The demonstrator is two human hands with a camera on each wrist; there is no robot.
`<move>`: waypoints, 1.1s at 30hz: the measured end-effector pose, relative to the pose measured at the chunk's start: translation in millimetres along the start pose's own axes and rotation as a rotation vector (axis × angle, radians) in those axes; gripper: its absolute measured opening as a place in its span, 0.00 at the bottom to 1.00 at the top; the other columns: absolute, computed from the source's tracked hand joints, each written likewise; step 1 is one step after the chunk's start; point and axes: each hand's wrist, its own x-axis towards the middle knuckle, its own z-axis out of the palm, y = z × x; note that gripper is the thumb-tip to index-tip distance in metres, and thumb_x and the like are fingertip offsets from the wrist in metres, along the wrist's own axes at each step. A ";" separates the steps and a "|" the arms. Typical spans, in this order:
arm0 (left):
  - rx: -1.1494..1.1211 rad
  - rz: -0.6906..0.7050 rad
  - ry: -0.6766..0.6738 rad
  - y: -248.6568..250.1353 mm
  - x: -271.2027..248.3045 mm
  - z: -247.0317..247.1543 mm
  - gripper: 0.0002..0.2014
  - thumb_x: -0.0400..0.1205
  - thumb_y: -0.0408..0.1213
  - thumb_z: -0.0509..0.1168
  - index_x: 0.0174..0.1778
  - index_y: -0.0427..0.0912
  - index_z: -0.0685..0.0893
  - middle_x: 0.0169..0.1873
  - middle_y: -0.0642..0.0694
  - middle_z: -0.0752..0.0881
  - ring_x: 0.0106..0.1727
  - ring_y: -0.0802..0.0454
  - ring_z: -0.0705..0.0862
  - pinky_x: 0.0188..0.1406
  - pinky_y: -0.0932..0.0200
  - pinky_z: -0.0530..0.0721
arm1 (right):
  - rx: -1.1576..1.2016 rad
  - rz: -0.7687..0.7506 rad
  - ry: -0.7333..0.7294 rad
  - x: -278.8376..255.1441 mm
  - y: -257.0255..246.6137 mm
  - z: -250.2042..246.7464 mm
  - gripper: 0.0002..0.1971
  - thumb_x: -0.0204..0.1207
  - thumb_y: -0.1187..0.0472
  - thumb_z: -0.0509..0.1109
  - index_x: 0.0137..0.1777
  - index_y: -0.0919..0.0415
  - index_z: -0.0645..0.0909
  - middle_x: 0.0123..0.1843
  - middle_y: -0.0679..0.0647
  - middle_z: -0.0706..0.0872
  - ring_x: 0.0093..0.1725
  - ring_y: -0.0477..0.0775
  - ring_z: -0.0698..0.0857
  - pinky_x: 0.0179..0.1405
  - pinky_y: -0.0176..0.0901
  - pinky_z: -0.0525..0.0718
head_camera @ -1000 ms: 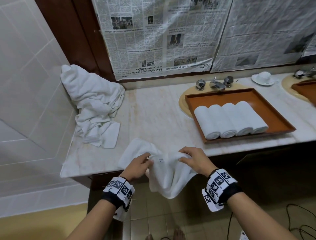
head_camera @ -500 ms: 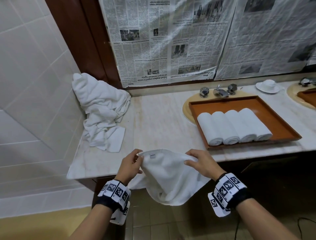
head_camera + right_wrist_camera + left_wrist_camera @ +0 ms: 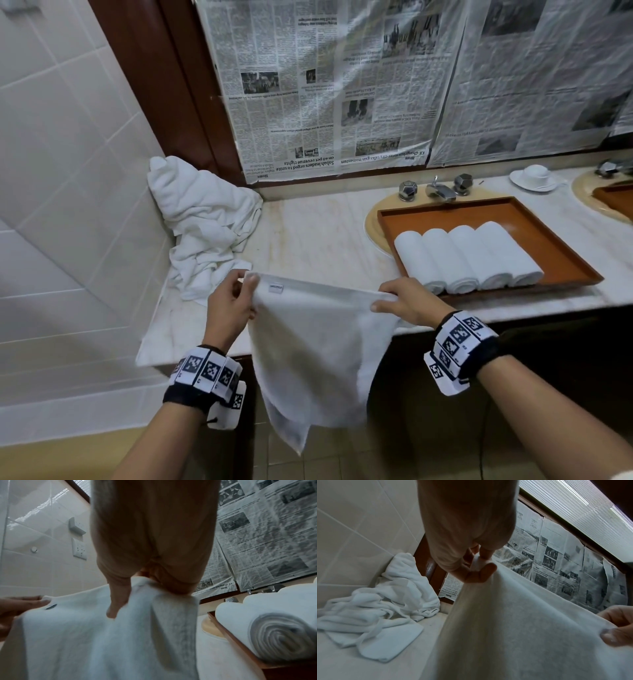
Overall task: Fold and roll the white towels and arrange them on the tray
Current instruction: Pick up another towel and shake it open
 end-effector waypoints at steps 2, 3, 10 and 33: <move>-0.050 -0.022 0.031 0.6 1.0 -2.0 0.07 0.86 0.46 0.67 0.46 0.49 0.84 0.32 0.44 0.84 0.33 0.54 0.82 0.30 0.52 0.89 | -0.002 -0.001 0.023 1.3 0.7 -6.5 0.19 0.75 0.52 0.77 0.31 0.61 0.76 0.28 0.48 0.75 0.31 0.46 0.74 0.30 0.36 0.67; -0.070 -0.030 0.052 0.1 2.1 -3.6 0.07 0.86 0.46 0.67 0.46 0.49 0.84 0.33 0.45 0.83 0.34 0.55 0.83 0.31 0.51 0.90 | -0.008 0.005 0.032 2.1 1.8 -10.0 0.18 0.75 0.52 0.77 0.32 0.61 0.77 0.28 0.48 0.76 0.32 0.46 0.75 0.30 0.36 0.67; -0.062 -0.077 0.100 -3.4 15.3 -18.5 0.10 0.85 0.47 0.69 0.49 0.43 0.85 0.40 0.40 0.86 0.40 0.49 0.87 0.37 0.46 0.93 | 0.035 0.012 0.110 7.6 14.2 -25.3 0.09 0.77 0.53 0.75 0.43 0.58 0.88 0.38 0.51 0.87 0.41 0.49 0.83 0.40 0.38 0.76; -0.093 -0.108 0.155 -15.5 97.6 2.0 0.04 0.84 0.39 0.71 0.45 0.45 0.87 0.40 0.40 0.86 0.42 0.50 0.86 0.38 0.46 0.93 | 0.433 -0.012 0.244 100.3 12.6 -54.0 0.01 0.78 0.68 0.74 0.46 0.67 0.85 0.35 0.63 0.90 0.36 0.59 0.92 0.39 0.47 0.91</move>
